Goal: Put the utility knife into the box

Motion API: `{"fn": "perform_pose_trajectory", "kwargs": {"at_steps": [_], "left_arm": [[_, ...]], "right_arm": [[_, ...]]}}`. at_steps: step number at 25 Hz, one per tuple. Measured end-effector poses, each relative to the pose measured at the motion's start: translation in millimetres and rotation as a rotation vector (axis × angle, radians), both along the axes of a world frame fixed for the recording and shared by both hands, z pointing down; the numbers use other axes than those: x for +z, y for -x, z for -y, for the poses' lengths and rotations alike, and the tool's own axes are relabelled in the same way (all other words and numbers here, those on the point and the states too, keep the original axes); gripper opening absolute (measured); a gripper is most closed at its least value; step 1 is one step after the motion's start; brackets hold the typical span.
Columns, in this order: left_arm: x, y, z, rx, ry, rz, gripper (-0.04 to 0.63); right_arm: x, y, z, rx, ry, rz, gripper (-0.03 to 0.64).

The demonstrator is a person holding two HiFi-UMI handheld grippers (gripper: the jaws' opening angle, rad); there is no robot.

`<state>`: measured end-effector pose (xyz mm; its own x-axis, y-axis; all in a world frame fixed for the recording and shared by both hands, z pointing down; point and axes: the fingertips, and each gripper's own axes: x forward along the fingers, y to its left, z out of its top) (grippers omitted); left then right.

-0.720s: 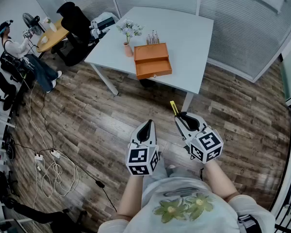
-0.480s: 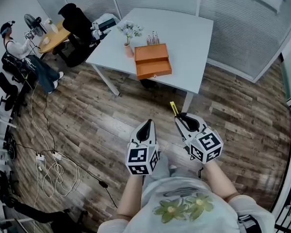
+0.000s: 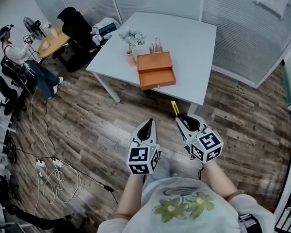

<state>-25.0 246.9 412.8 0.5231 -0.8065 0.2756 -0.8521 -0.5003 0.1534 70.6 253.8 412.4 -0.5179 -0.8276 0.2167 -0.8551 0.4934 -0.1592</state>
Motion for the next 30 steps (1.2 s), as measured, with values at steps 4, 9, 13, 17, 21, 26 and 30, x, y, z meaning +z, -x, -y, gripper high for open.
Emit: {"fn": "perform_pose_trajectory", "kwargs": {"at_steps": [4, 9, 13, 17, 21, 26, 30], "left_arm": [[-11, 16, 48, -0.004, -0.017, -0.009, 0.002], [-12, 31, 100, 0.006, -0.017, -0.016, 0.001], [-8, 36, 132, 0.03, -0.009, -0.017, 0.002], [-8, 41, 157, 0.053, -0.01, -0.017, 0.002], [-1, 45, 172, 0.06, 0.003, -0.02, 0.002], [10, 48, 188, 0.065, 0.025, -0.024, 0.002], [17, 49, 206, 0.062, 0.035, -0.022, 0.002]], "right_arm": [[-6, 9, 44, 0.008, -0.005, -0.005, 0.066], [-5, 19, 94, 0.03, -0.002, -0.019, 0.066], [-6, 22, 125, 0.06, -0.006, -0.022, 0.066], [-8, 23, 148, 0.091, -0.012, -0.032, 0.066], [-4, 23, 164, 0.111, -0.009, -0.037, 0.066], [2, 23, 183, 0.12, 0.006, -0.042, 0.066], [6, 19, 202, 0.132, 0.009, -0.042, 0.066]]}}
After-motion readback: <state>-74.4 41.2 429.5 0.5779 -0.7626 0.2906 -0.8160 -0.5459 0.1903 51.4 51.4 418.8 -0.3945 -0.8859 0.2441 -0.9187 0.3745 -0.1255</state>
